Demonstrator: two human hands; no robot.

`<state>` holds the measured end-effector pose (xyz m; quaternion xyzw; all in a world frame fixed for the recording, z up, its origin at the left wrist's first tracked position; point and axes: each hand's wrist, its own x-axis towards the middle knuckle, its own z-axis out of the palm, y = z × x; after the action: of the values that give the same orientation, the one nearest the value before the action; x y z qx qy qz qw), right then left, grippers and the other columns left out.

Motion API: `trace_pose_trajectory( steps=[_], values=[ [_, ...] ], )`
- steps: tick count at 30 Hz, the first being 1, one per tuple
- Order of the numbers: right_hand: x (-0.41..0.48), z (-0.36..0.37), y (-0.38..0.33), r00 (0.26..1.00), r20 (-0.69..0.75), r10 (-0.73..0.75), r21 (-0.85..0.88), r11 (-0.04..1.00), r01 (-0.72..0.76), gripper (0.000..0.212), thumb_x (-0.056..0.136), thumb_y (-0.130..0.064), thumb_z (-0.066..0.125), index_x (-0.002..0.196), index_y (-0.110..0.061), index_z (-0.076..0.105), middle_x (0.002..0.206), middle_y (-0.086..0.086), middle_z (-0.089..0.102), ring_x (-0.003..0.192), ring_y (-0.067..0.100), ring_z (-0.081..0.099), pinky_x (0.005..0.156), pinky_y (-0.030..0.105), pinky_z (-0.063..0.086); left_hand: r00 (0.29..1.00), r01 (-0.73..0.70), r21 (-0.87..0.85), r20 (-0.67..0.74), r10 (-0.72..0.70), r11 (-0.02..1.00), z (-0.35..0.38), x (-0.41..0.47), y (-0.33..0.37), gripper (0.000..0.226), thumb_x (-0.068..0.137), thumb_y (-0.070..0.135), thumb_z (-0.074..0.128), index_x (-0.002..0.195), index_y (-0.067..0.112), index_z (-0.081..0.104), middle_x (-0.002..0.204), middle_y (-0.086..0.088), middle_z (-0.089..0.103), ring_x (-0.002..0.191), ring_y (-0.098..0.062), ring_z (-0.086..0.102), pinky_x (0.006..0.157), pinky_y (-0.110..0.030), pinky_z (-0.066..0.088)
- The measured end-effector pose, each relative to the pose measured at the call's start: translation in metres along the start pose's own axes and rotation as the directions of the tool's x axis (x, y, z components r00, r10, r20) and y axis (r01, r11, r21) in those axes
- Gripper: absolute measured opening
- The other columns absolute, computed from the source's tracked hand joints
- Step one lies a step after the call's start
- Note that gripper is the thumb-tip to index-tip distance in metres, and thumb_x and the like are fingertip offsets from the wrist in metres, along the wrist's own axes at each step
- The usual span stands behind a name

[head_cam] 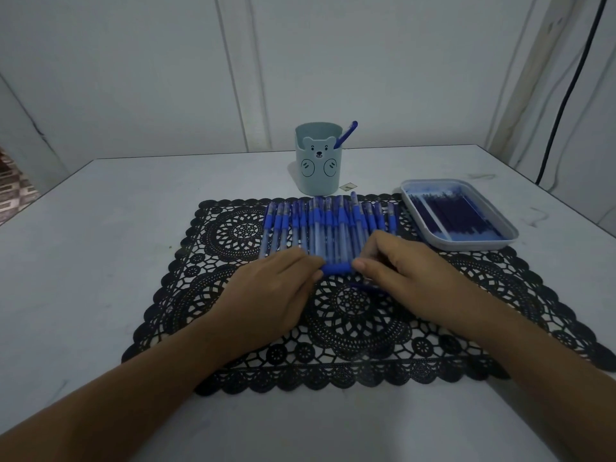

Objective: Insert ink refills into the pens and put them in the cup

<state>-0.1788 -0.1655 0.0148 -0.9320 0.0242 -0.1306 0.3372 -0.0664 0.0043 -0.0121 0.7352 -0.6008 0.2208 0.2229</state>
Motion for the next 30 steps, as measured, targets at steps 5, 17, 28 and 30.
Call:
trace_pose_trajectory(
  steps=[5, 17, 28, 30],
  values=[
    [-0.0004, 0.0005, -0.0008, 1.0, -0.028, -0.014, 0.089, 0.996, 0.017, 0.018, 0.084, -0.047, 0.046, 0.08, -0.03, 0.048, 0.076, -0.004, 0.056, 0.067, 0.007, 0.05, 0.059, 0.019, 0.041, 0.999, 0.047, -0.048, 0.025, -0.046, 0.998, -0.0019, 0.0009, -0.0018, 0.033, 0.093, 0.023, 0.038, 0.097, 0.005, 0.065, 0.08, 0.002, 0.059, 0.066, 0.001, 0.041, 0.057, -0.009, 0.035],
    [0.0014, -0.0053, 0.0017, 1.0, -0.001, 0.015, -0.006, 1.0, -0.015, 0.034, 0.082, -0.055, 0.036, 0.07, -0.028, 0.053, 0.064, -0.008, 0.056, 0.06, 0.003, 0.052, 0.056, 0.016, 0.041, 0.999, 0.05, -0.05, 0.023, -0.049, 0.997, -0.0004, 0.0005, -0.0022, 0.033, 0.093, 0.023, 0.039, 0.099, 0.004, 0.065, 0.084, 0.0, 0.061, 0.069, -0.004, 0.049, 0.064, -0.01, 0.039],
    [0.0021, -0.0041, 0.0023, 0.999, -0.032, 0.025, 0.009, 1.0, -0.025, 0.016, 0.089, -0.033, 0.05, 0.074, -0.03, 0.056, 0.066, -0.01, 0.059, 0.063, 0.006, 0.055, 0.056, 0.02, 0.043, 0.997, 0.067, -0.06, 0.03, -0.066, 0.996, -0.0003, 0.0008, -0.0038, 0.031, 0.092, 0.022, 0.039, 0.099, 0.005, 0.064, 0.084, 0.001, 0.06, 0.067, -0.006, 0.051, 0.063, -0.012, 0.04],
    [0.0024, -0.0046, 0.0024, 0.997, -0.072, 0.02, 0.05, 0.999, -0.016, 0.009, 0.086, -0.026, 0.057, 0.078, -0.029, 0.057, 0.071, -0.012, 0.058, 0.063, -0.005, 0.053, 0.054, 0.009, 0.039, 0.996, 0.089, -0.085, 0.032, -0.086, 0.992, -0.0001, 0.0005, -0.0053, 0.031, 0.092, 0.023, 0.039, 0.101, 0.006, 0.064, 0.083, 0.002, 0.059, 0.065, -0.007, 0.052, 0.062, -0.016, 0.044]
  ],
)
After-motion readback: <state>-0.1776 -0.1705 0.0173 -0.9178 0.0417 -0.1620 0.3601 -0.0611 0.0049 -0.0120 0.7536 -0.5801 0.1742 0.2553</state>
